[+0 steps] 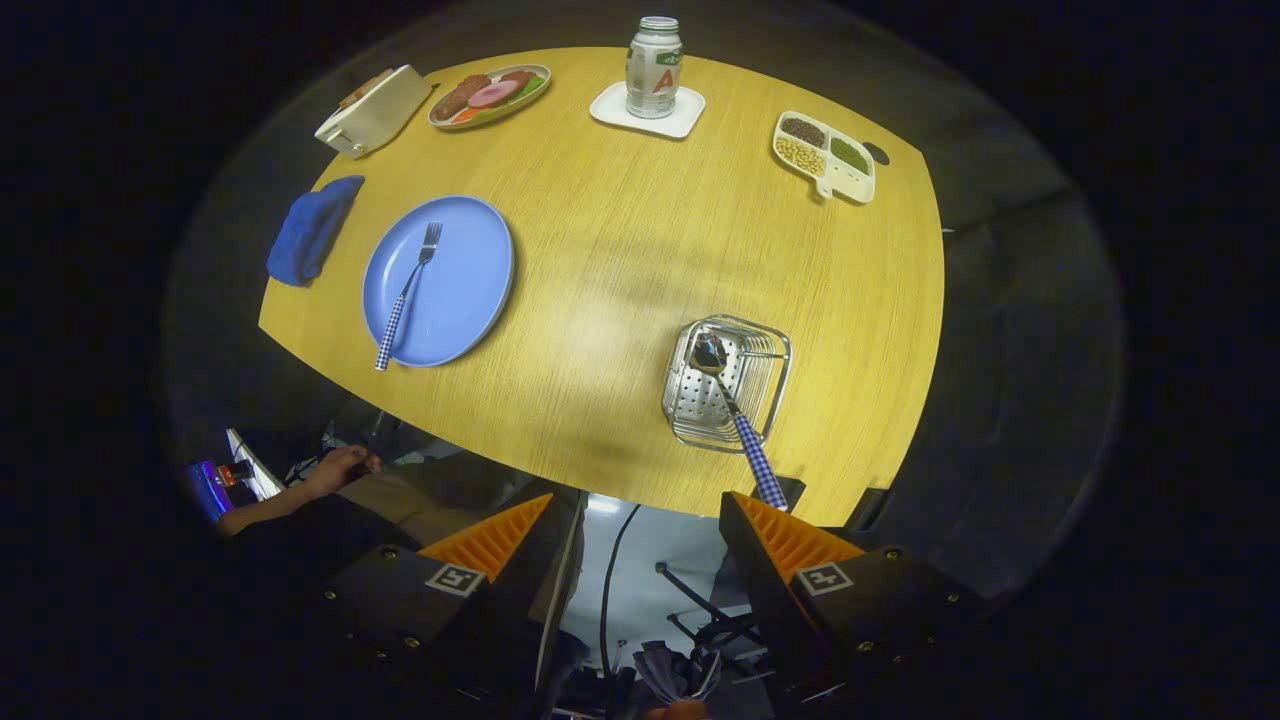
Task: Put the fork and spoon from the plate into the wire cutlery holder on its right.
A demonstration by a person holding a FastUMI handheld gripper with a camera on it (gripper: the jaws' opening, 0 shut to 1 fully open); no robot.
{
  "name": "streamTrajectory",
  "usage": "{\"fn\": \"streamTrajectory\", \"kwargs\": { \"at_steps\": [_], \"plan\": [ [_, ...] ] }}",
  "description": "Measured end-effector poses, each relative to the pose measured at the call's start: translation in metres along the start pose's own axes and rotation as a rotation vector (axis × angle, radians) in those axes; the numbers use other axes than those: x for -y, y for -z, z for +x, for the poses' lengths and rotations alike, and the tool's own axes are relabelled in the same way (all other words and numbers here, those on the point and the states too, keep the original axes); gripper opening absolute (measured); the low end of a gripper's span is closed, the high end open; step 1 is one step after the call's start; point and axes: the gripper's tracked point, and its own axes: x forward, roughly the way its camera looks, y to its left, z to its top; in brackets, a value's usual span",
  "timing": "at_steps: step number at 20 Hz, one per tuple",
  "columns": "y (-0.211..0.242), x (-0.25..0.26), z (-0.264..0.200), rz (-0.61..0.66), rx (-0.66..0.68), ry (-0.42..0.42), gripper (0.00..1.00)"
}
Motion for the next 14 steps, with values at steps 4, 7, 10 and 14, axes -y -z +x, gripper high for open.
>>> {"fn": "streamTrajectory", "kwargs": {
  "at_steps": [4, 7, 10, 14],
  "plan": [
    [-0.010, -0.036, 0.007, -0.024, 0.018, -0.039, 0.97],
    [-0.021, -0.065, 0.013, -0.053, 0.026, -0.061, 0.97],
    [-0.030, -0.092, 0.019, -0.062, 0.027, -0.100, 0.97],
    [-0.045, -0.124, 0.030, -0.054, 0.031, -0.137, 0.97]
  ]
}}
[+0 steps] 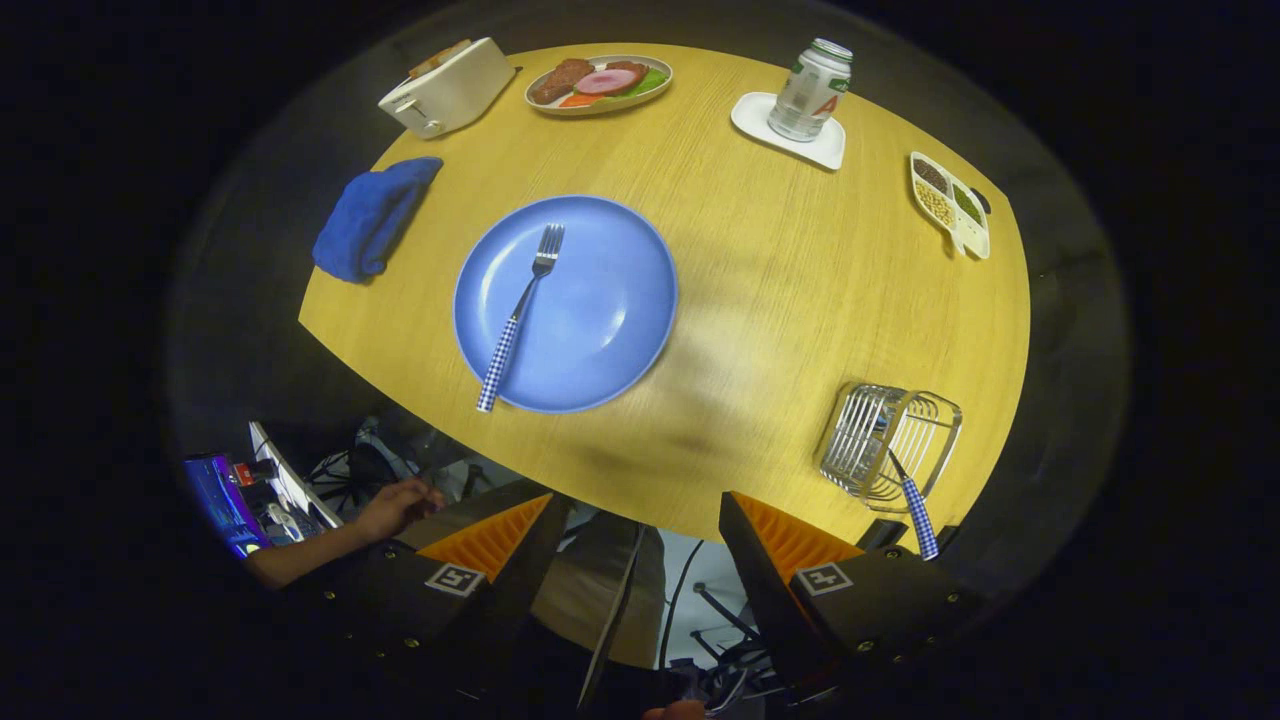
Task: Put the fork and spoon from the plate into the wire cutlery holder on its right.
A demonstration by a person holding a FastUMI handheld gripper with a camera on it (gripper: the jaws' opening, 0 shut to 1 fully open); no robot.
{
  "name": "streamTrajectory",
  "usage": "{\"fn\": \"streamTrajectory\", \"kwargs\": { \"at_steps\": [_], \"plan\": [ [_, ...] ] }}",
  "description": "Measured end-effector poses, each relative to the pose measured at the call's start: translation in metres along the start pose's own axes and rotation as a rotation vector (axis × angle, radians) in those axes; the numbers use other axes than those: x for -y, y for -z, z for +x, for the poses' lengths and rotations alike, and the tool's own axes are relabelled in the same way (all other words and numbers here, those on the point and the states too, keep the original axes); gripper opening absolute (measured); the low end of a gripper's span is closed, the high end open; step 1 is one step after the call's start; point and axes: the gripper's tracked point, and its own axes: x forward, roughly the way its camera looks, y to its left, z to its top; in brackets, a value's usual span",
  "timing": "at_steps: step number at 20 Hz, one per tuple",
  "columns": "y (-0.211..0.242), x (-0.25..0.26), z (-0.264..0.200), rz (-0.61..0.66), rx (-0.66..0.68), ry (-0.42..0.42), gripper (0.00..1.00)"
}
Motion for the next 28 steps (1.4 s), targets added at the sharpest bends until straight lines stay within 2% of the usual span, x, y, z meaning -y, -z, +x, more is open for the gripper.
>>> {"fn": "streamTrajectory", "kwargs": {
  "at_steps": [9, 17, 25, 28],
  "plan": [
    [-0.039, -0.058, 0.027, 0.046, -0.003, -0.089, 1.00],
    [-0.053, -0.083, 0.051, 0.064, -0.041, -0.100, 1.00],
    [-0.076, -0.109, 0.077, 0.152, -0.045, -0.152, 1.00],
    [-0.081, -0.107, 0.089, 0.153, -0.043, -0.142, 0.96]
  ]
}}
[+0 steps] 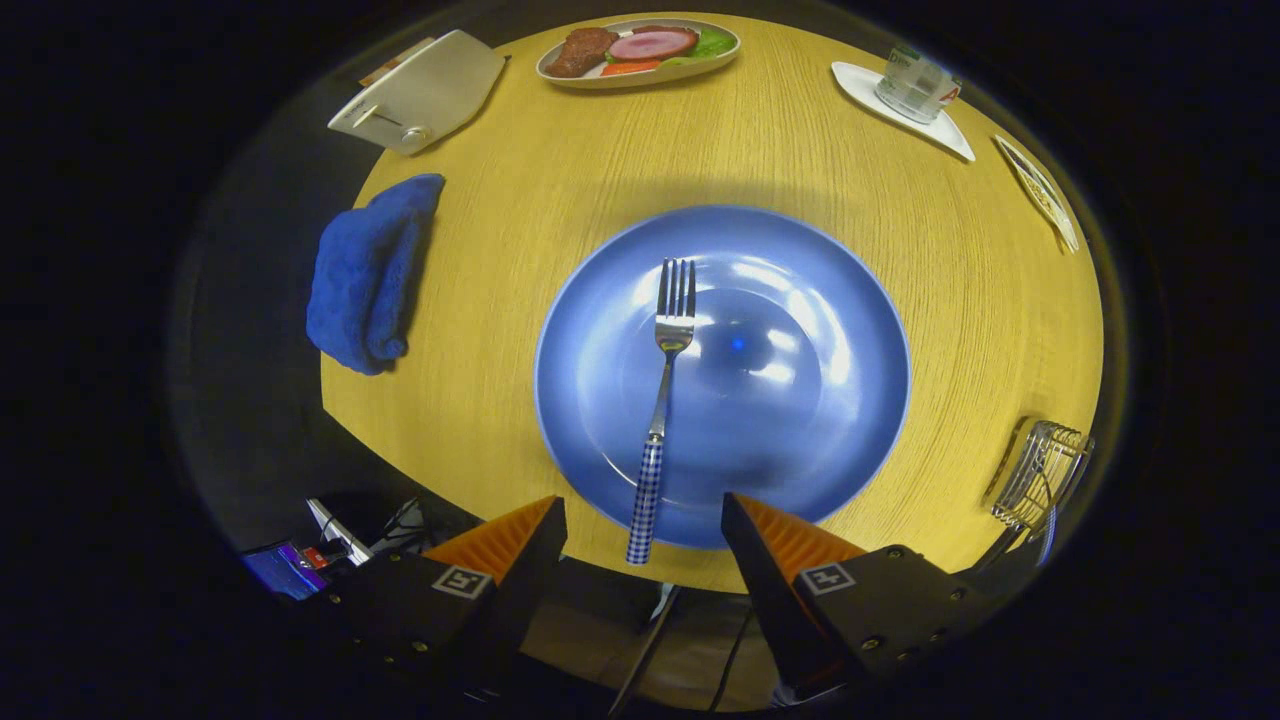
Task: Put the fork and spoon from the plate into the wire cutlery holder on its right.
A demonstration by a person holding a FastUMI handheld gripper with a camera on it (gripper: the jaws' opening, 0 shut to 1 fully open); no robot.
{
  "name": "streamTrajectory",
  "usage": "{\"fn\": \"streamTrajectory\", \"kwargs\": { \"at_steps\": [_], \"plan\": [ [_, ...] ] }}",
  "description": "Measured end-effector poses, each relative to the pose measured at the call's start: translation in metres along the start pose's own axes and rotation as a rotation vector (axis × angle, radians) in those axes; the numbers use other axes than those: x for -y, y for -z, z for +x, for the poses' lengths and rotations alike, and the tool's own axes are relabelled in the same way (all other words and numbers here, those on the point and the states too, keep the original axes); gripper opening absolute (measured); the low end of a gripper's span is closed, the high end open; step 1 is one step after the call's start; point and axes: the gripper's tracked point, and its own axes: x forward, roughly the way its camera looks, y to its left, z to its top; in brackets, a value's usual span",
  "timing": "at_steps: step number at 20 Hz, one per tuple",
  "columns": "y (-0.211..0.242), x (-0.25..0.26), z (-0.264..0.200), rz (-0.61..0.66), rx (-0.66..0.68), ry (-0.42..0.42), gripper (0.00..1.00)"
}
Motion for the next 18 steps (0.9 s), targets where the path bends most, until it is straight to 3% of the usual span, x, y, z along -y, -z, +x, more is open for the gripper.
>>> {"fn": "streamTrajectory", "kwargs": {
  "at_steps": [2, 5, 6, 8, 9, 11, 15, 17, 18],
  "plan": [
    [0.005, 0.000, 0.006, 0.026, -0.036, -0.007, 0.80],
    [0.006, 0.000, 0.016, 0.028, -0.053, 0.001, 0.80],
    [0.003, -0.001, 0.019, 0.028, -0.038, -0.015, 0.63],
    [0.001, 0.007, 0.022, 0.018, -0.035, 0.031, 0.30],
    [0.003, 0.009, 0.023, 0.008, -0.050, 0.037, 0.26],
    [0.008, 0.012, 0.028, 0.013, -0.066, 0.043, 0.31],
    [0.019, 0.013, 0.034, -0.002, -0.114, 0.043, 0.31],
    [0.010, 0.008, 0.042, 0.064, -0.103, 0.010, 0.31],
    [0.011, 0.013, 0.048, 0.052, -0.111, 0.019, 0.02]
  ]
}}
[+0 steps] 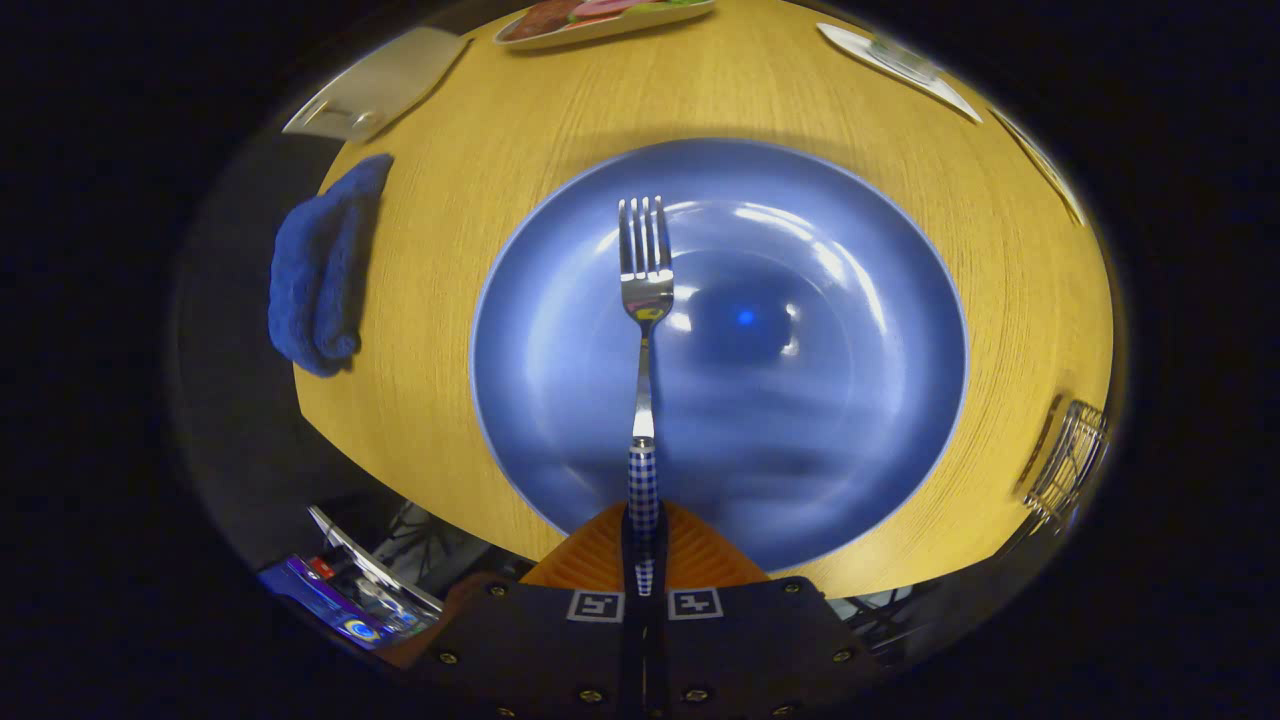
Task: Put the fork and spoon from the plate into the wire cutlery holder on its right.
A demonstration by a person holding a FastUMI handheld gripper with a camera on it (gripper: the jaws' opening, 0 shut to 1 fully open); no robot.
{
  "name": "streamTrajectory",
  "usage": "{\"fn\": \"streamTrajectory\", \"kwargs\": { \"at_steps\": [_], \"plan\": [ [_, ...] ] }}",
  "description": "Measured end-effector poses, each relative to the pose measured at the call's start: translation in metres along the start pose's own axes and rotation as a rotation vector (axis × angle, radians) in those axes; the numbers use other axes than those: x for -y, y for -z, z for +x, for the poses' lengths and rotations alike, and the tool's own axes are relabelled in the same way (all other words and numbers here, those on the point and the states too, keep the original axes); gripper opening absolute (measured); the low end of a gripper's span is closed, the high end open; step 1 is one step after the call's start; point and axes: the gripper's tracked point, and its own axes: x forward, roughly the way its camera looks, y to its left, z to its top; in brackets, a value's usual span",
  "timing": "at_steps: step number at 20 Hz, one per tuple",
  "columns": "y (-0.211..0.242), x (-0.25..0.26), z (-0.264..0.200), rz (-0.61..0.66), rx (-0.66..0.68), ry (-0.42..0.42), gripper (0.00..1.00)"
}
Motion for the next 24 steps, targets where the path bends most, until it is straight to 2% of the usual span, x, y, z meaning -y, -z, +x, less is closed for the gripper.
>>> {"fn": "streamTrajectory", "kwargs": {
  "at_steps": [6, 13, 24],
  "plan": [
    [-0.002, 0.006, -0.027, -0.061, 0.030, -0.006, 0.02],
    [0.019, 0.032, -0.060, -0.096, 0.048, 0.010, 0.02],
    [0.077, 0.128, -0.113, -0.055, 0.054, 0.109, 0.02]
  ]
}}
